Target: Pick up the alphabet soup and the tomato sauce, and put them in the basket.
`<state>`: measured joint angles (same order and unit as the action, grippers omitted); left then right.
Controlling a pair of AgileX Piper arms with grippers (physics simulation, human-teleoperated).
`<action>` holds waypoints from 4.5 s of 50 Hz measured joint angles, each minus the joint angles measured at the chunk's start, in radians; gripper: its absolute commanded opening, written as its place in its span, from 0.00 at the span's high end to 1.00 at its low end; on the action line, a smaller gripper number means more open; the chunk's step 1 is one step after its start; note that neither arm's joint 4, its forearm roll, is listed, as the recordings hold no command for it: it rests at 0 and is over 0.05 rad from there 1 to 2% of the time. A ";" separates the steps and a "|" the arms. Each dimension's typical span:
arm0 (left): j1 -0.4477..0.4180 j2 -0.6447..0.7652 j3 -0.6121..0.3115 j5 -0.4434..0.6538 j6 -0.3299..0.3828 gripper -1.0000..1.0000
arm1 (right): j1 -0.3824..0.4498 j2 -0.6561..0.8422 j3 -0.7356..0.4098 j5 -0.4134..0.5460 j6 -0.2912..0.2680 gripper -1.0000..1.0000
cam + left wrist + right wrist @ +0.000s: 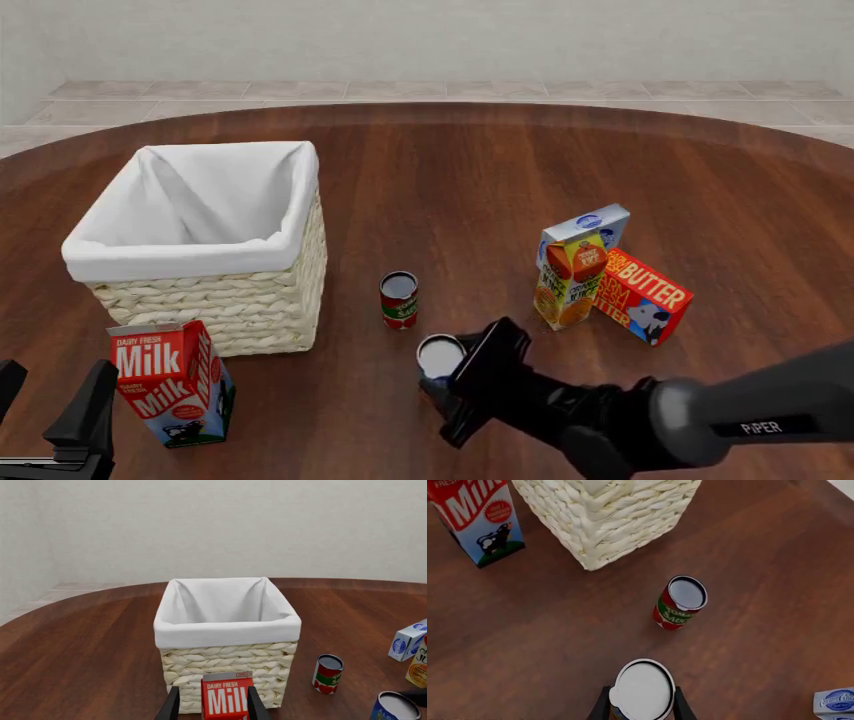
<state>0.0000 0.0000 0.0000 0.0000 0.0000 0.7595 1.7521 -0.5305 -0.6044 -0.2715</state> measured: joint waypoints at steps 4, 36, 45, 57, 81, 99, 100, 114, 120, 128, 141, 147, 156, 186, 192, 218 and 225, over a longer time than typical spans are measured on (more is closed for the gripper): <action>0.000 0.000 0.000 0.000 0.000 0.00 | -0.001 -0.020 0.001 0.010 -0.004 1.00; 0.000 0.000 0.000 0.000 0.000 0.00 | 0.005 -0.217 -0.011 0.139 -0.024 1.00; 0.000 0.000 0.000 0.000 0.000 0.00 | 0.005 -0.268 -0.030 0.183 -0.033 1.00; 0.000 0.000 0.000 0.000 0.000 0.00 | 0.016 -0.341 -0.060 0.250 -0.039 1.00; 0.000 0.000 0.000 0.000 0.000 0.00 | 0.027 -0.446 -0.133 0.357 -0.063 1.00; 0.000 0.000 0.000 0.000 0.000 0.00 | 0.030 -0.475 -0.200 0.410 -0.085 1.00; 0.000 0.000 0.000 0.000 0.000 0.00 | 0.030 -0.476 -0.204 0.412 -0.087 1.00; 0.000 0.000 0.000 0.000 0.000 0.00 | 0.033 -0.483 -0.259 0.452 -0.107 1.00; 0.000 0.000 0.000 0.000 0.000 0.00 | 0.037 -0.482 -0.285 0.468 -0.113 1.00; 0.000 0.000 0.000 0.000 0.000 0.00 | 0.043 -0.478 -0.320 0.486 -0.115 1.00; 0.000 0.000 0.000 0.000 0.000 0.00 | 0.055 -0.465 -0.384 0.513 -0.125 1.00; 0.000 0.000 0.000 0.000 0.000 0.00 | 0.064 -0.455 -0.412 0.523 -0.131 1.00; 0.000 0.000 0.000 0.000 0.000 0.00 | 0.079 -0.440 -0.451 0.540 -0.140 1.00; 0.000 0.000 0.000 0.000 0.000 0.00 | 0.123 -0.359 -0.587 0.571 -0.156 1.00; 0.000 0.000 0.000 0.000 0.000 0.00 | 0.129 -0.343 -0.611 0.573 -0.155 1.00; 0.000 0.000 0.000 0.000 0.000 0.00 | 0.147 -0.265 -0.706 0.585 -0.157 1.00; 0.000 0.000 0.000 0.000 0.000 0.00 | 0.157 -0.247 -0.731 0.588 -0.157 1.00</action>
<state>0.0000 0.0000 0.0000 0.0000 0.0000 0.9169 1.5051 -1.2612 -0.0159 -0.4285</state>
